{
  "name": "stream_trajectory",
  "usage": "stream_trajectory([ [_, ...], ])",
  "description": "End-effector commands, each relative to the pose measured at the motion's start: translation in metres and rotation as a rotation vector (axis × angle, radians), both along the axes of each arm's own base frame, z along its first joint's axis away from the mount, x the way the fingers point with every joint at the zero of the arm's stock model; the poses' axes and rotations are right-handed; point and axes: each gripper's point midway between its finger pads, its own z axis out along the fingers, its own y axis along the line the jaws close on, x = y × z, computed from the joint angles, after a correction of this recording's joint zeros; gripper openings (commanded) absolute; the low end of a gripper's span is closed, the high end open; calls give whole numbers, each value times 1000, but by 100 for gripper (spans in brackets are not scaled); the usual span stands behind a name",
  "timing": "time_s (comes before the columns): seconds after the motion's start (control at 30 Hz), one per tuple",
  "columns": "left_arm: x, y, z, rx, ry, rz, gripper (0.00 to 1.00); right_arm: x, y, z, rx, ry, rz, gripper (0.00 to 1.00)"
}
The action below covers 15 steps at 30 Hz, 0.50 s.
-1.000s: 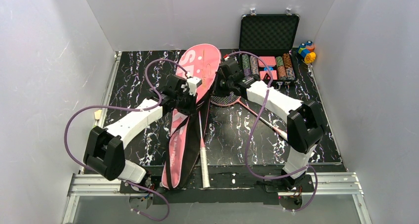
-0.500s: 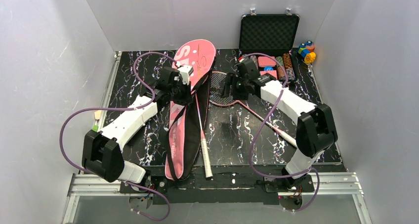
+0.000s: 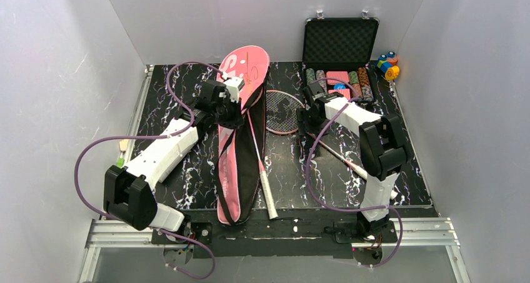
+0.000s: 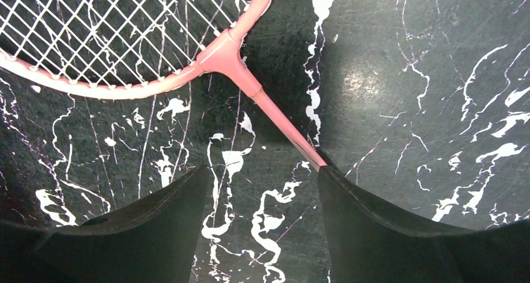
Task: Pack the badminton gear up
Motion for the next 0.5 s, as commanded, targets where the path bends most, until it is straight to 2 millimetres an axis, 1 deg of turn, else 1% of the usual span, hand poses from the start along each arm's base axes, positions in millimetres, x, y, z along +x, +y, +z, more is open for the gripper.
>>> stream_trajectory([
  [0.0,7,2,44,-37,-119,3,0,10,4,11,-2,-38,63,71],
  [0.17,4,5,44,-27,-124,-1,0,10,-2,3,-34,-39,73,68],
  [0.27,-3,4,51,-29,-127,-34,0,10,-8,-8,-79,-19,77,66],
  [0.33,-8,7,55,-20,-125,-47,0,8,-9,-16,-81,3,83,64],
  [0.37,-10,8,56,-15,-126,-54,0,6,-4,-17,-55,12,89,56],
  [0.4,-11,9,57,-12,-131,-55,0,6,-1,-17,-42,15,93,52],
  [0.43,-10,9,57,-8,-134,-52,0,7,4,-15,-16,15,101,42],
  [0.47,-10,10,57,-7,-136,-49,0,8,6,-13,-5,11,102,38],
])
